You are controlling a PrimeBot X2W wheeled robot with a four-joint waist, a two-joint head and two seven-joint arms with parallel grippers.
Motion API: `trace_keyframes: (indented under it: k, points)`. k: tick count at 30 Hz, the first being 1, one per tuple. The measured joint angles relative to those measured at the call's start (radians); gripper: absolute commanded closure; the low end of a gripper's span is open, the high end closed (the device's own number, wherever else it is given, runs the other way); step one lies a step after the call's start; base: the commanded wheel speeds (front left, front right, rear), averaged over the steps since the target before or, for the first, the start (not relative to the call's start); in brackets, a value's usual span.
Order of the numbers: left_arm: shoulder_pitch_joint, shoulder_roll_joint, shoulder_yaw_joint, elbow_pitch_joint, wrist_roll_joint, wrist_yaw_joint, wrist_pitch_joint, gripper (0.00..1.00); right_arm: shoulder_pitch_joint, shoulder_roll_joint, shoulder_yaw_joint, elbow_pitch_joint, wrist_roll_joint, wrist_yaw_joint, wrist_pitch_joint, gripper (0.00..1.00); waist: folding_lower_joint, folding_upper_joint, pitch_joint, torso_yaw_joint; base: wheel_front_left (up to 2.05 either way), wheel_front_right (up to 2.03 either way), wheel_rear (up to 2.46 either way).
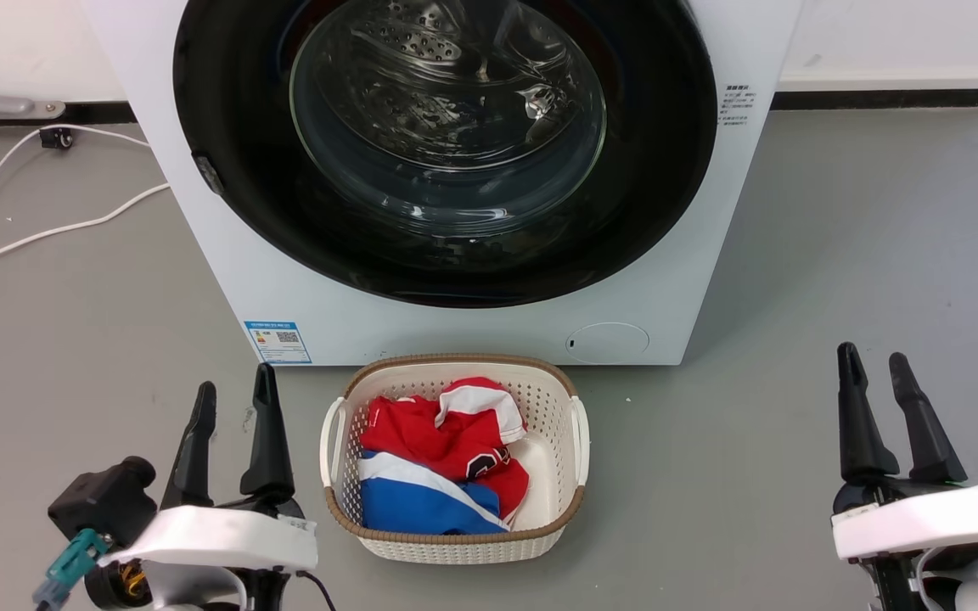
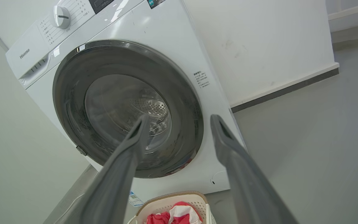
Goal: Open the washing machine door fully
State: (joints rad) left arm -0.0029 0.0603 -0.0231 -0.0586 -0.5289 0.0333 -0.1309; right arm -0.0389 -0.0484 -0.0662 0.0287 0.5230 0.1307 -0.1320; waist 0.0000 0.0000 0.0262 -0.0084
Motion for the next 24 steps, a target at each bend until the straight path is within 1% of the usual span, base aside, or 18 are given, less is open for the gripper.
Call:
trace_keyframes:
  k: [10, 13, 21, 24]
  points:
    - [0.003, 0.062, -0.121, -0.036, 0.119, 0.079, -0.025, 0.0, 0.003, 0.0, 0.009, -0.008, -0.148, 0.0, -0.026, 0.0, 0.0, 0.0, 0.002, 0.001, 0.0, 0.0, 0.0]
    - [0.003, 0.082, -0.163, -0.043, 0.154, 0.11, -0.033, 0.0, 0.004, 0.0, 0.005, -0.008, -0.189, 0.0, -0.034, 0.0, 0.0, 0.0, 0.004, 0.002, 0.0, 0.0, 0.0]
    - [-0.001, 0.125, -0.26, -0.06, 0.227, 0.187, -0.053, 0.0, 0.005, 0.0, 0.003, -0.01, -0.281, 0.0, -0.053, 0.0, 0.0, 0.0, 0.007, 0.0, 0.0, 0.0, 0.0]
    - [-0.002, 0.141, -0.29, -0.059, 0.246, 0.206, -0.058, 0.0, 0.006, 0.0, 0.004, -0.01, -0.315, 0.0, -0.058, 0.0, 0.0, 0.0, 0.008, -0.001, 0.0, 0.0, 0.0]
